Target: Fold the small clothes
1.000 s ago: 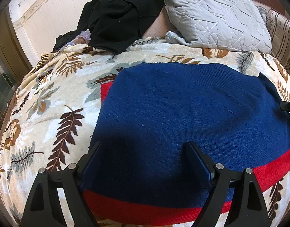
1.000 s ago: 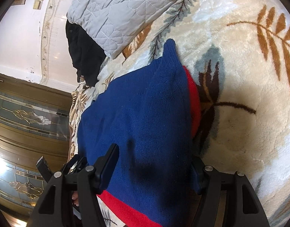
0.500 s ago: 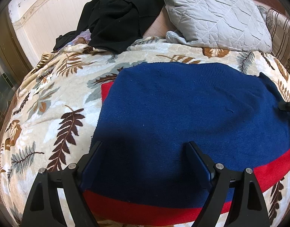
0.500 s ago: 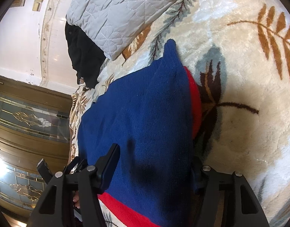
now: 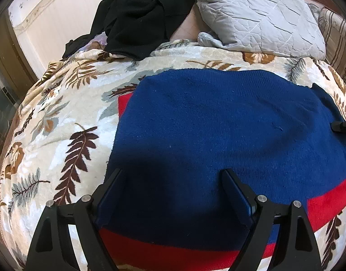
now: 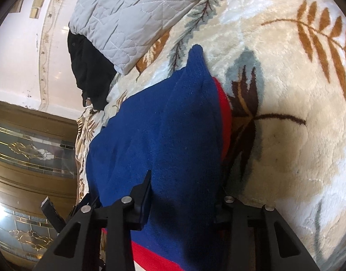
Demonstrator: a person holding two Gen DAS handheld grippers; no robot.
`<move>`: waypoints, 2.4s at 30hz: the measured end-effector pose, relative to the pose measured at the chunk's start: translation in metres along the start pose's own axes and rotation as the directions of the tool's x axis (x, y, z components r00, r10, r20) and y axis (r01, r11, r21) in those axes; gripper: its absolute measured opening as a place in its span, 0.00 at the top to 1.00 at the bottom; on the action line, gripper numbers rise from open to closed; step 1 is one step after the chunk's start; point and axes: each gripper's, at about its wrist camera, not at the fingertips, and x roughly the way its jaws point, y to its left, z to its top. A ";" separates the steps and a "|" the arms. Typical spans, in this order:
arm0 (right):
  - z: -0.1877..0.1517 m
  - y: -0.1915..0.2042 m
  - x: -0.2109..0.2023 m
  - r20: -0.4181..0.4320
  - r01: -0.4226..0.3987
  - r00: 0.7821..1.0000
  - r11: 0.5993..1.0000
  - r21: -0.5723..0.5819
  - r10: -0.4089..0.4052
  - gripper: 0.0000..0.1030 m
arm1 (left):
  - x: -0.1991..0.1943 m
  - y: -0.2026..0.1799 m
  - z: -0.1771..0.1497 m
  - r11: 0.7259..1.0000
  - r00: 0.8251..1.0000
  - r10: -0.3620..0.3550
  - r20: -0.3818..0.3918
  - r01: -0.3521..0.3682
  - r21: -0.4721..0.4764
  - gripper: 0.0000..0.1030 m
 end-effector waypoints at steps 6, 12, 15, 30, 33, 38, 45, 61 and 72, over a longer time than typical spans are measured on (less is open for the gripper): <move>-0.004 0.007 0.002 0.035 0.013 0.999 1.000 -0.005 -0.013 0.45 | 0.001 0.002 0.001 1.000 1.000 -0.010 -0.004 0.010 -0.014 0.15; -0.010 0.007 -0.005 0.078 0.054 0.995 0.998 0.036 -0.057 0.67 | -0.003 0.005 -0.002 1.000 1.000 -0.012 -0.002 0.012 -0.017 0.15; -0.013 0.019 -0.010 0.097 0.088 0.991 0.996 0.019 -0.089 0.71 | -0.007 0.009 -0.003 1.000 1.000 -0.017 0.002 0.017 -0.022 0.15; -0.022 0.093 -0.028 0.102 0.185 0.978 0.983 -0.007 -0.183 0.75 | -0.033 0.053 -0.003 0.996 0.999 -0.023 0.047 0.027 -0.082 0.15; -0.024 0.111 -0.029 0.099 0.202 0.975 0.979 -0.012 -0.200 0.76 | -0.038 0.069 -0.005 0.995 0.999 -0.002 0.047 0.007 -0.095 0.15; -0.028 0.154 -0.023 0.088 0.234 0.969 0.971 -0.053 -0.229 0.76 | -0.044 0.108 -0.008 0.987 0.998 0.026 0.052 -0.017 -0.157 0.15; -0.032 0.220 0.003 0.058 0.239 0.971 0.965 -0.108 -0.234 0.79 | -0.047 0.154 -0.016 0.973 0.995 0.094 0.033 -0.084 -0.216 0.15; -0.034 0.282 0.071 0.004 0.155 0.988 0.974 -0.167 -0.157 0.90 | -0.058 0.164 -0.022 0.928 0.968 -0.233 0.089 0.249 -0.277 0.15; -0.027 0.163 0.021 0.034 0.172 0.985 0.982 -0.075 -0.170 0.32 | -0.048 0.056 -0.025 0.816 0.839 -0.544 -0.009 0.526 -0.240 0.15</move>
